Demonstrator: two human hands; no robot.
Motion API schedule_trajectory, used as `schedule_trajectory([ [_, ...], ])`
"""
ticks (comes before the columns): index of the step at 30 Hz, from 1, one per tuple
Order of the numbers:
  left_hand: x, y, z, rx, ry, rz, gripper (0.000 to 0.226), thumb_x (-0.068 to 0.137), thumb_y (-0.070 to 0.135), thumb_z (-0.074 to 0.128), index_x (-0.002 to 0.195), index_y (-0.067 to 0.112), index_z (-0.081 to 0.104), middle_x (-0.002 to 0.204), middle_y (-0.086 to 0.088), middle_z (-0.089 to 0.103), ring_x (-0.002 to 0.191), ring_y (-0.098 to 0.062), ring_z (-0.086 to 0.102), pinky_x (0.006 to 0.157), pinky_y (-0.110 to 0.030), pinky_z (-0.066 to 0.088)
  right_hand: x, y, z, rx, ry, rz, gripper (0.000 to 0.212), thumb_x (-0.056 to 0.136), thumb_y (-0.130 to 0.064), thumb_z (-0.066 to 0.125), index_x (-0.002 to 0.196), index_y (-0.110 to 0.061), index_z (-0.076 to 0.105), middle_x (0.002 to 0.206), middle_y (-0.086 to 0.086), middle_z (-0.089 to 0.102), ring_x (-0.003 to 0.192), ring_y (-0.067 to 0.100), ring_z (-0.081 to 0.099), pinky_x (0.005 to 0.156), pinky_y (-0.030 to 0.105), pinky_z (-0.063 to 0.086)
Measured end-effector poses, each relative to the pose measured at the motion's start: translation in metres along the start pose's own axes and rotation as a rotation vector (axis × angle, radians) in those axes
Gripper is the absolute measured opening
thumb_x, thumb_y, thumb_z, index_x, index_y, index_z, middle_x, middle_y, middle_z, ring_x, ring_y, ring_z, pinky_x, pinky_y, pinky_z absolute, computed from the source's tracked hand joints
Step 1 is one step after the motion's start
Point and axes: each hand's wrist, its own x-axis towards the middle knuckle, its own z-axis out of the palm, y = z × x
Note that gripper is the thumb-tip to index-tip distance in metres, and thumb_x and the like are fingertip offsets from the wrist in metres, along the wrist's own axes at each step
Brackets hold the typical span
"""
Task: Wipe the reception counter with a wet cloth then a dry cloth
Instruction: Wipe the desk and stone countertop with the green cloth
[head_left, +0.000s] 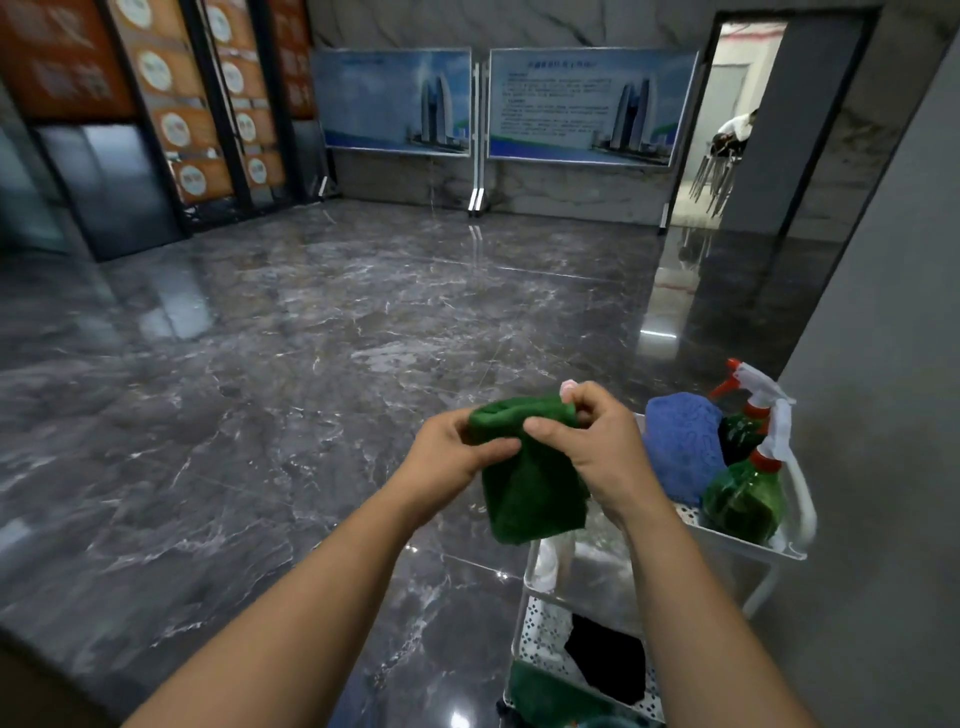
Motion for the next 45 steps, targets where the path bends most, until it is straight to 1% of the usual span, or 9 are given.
schedule_trajectory([
  [3,-0.03,0.004,-0.033,-0.014,0.078,0.017,0.022,0.084,0.002,0.068,0.105,0.009,0.069,0.101,-0.006,0.074,0.094,-0.013,0.069,0.076,-0.017,0.052,0.0,-0.012,0.024,-0.018,-0.205,0.052,0.052,0.067,-0.019,0.088,0.104,-0.03,0.055,0.108,0.011,0.061,0.089,0.013,0.065,0.075,0.023,0.055],
  [5,-0.054,0.006,-0.056,-0.022,0.14,0.014,0.021,0.083,0.001,0.066,0.103,0.009,0.068,0.097,-0.006,0.073,0.09,-0.012,0.068,0.076,-0.019,0.051,-0.003,-0.023,0.043,-0.02,-0.442,0.079,0.054,0.072,-0.005,0.083,0.115,-0.023,0.057,0.105,0.006,0.066,0.088,0.009,0.066,0.074,0.018,0.054],
  [10,-0.126,0.014,-0.115,0.027,0.288,-0.004,0.039,0.071,0.011,0.074,0.108,0.003,0.068,0.101,-0.012,0.072,0.093,-0.018,0.068,0.082,-0.026,0.052,-0.018,-0.046,0.114,-0.087,-0.718,-0.048,0.024,0.074,0.005,0.077,0.078,-0.016,0.069,0.07,-0.006,0.066,0.066,0.003,0.06,0.066,0.019,0.049],
  [14,-0.189,0.024,-0.153,0.111,0.436,0.015,0.037,0.077,0.014,0.07,0.112,0.002,0.067,0.104,-0.009,0.073,0.097,-0.015,0.068,0.088,-0.025,0.053,-0.042,-0.068,0.172,-0.124,-0.87,-0.171,0.024,0.077,0.004,0.075,0.074,-0.018,0.067,0.068,-0.005,0.063,0.063,0.001,0.056,0.062,0.015,0.046],
  [18,-0.26,0.024,-0.18,0.11,0.652,0.04,0.033,0.082,-0.005,0.066,0.114,-0.007,0.06,0.099,-0.006,0.071,0.089,-0.006,0.067,0.078,-0.016,0.052,-0.082,-0.093,0.232,-0.127,-1.023,-0.309,0.026,0.079,0.004,0.073,0.074,-0.021,0.066,0.069,-0.004,0.063,0.062,0.002,0.055,0.062,0.017,0.045],
  [22,-0.327,0.012,-0.187,0.108,0.713,-0.011,0.043,0.078,-0.005,0.07,0.118,0.009,0.063,0.105,0.001,0.073,0.101,-0.01,0.067,0.079,-0.018,0.051,-0.123,-0.114,0.276,-0.149,-1.146,-0.378,0.012,0.08,-0.002,0.073,0.084,-0.013,0.07,0.079,0.003,0.066,0.073,0.01,0.06,0.068,0.024,0.048],
  [29,-0.455,0.008,-0.205,0.136,1.004,0.016,0.033,0.083,0.012,0.069,0.116,0.013,0.064,0.109,-0.002,0.072,0.103,-0.013,0.067,0.08,-0.02,0.052,-0.219,-0.147,0.352,-0.179,-1.307,-0.469,0.01,0.079,-0.009,0.077,0.085,-0.016,0.072,0.08,0.001,0.069,0.074,0.011,0.062,0.071,0.031,0.052],
  [38,-0.628,-0.003,-0.235,0.232,1.217,-0.134,0.016,0.09,0.009,0.063,0.106,0.004,0.065,0.1,-0.005,0.072,0.094,-0.01,0.067,0.077,-0.017,0.05,-0.361,-0.159,0.453,-0.238,-1.467,-0.513,0.01,0.076,-0.023,0.08,0.08,-0.026,0.071,0.083,-0.005,0.071,0.082,0.016,0.068,0.077,0.045,0.057],
  [45,-0.719,-0.024,-0.259,0.218,1.375,-0.233,0.014,0.09,0.006,0.063,0.102,0.001,0.065,0.096,-0.003,0.073,0.09,-0.006,0.068,0.075,-0.014,0.048,-0.454,-0.156,0.521,-0.272,-1.556,-0.483,0.014,0.077,-0.022,0.079,0.073,-0.029,0.069,0.08,-0.007,0.069,0.081,0.016,0.067,0.08,0.043,0.057],
])
